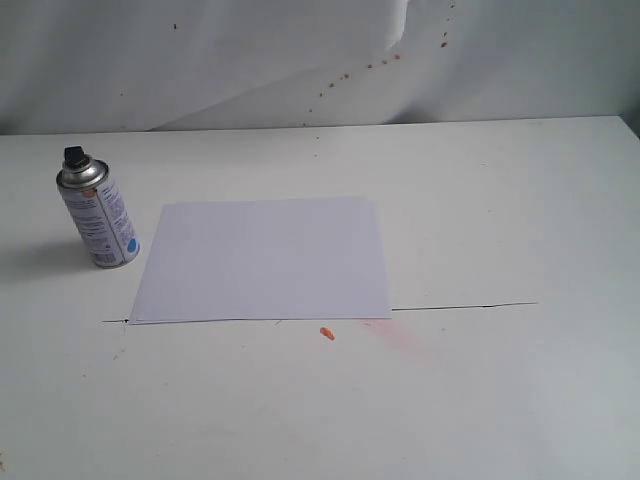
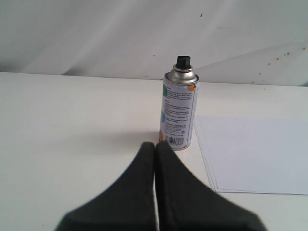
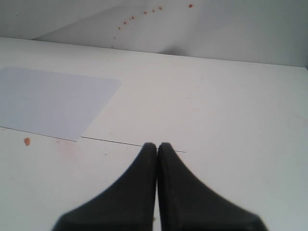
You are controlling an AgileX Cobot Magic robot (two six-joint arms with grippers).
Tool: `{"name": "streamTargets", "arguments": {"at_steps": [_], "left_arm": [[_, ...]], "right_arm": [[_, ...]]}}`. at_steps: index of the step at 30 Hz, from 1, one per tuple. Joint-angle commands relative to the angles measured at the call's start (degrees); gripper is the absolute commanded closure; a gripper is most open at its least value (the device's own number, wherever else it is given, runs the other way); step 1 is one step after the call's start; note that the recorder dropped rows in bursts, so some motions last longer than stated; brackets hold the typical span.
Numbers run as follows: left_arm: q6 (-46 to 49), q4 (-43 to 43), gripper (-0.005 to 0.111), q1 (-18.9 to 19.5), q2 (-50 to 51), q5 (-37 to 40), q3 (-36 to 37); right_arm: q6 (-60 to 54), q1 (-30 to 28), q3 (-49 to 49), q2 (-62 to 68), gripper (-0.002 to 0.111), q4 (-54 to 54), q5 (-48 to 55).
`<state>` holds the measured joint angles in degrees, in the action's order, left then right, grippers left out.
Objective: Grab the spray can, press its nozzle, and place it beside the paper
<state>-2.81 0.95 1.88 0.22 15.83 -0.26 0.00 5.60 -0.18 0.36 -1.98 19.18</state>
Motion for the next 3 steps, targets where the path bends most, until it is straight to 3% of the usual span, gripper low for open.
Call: {"name": "streamTargets", "arguments": {"at_steps": [1,3], "left_arm": [[0.1,0.0,0.107,-0.2,-0.2,-0.6,0.3],[0.1,0.0,0.107,-0.2,-0.2,-0.6,0.3]], "right_arm": [[0.0,-0.4,0.2,-0.4,0.108,-0.4,-0.1],[0.0,-0.4,0.2,-0.4,0.108,-0.4,-0.1]]}}
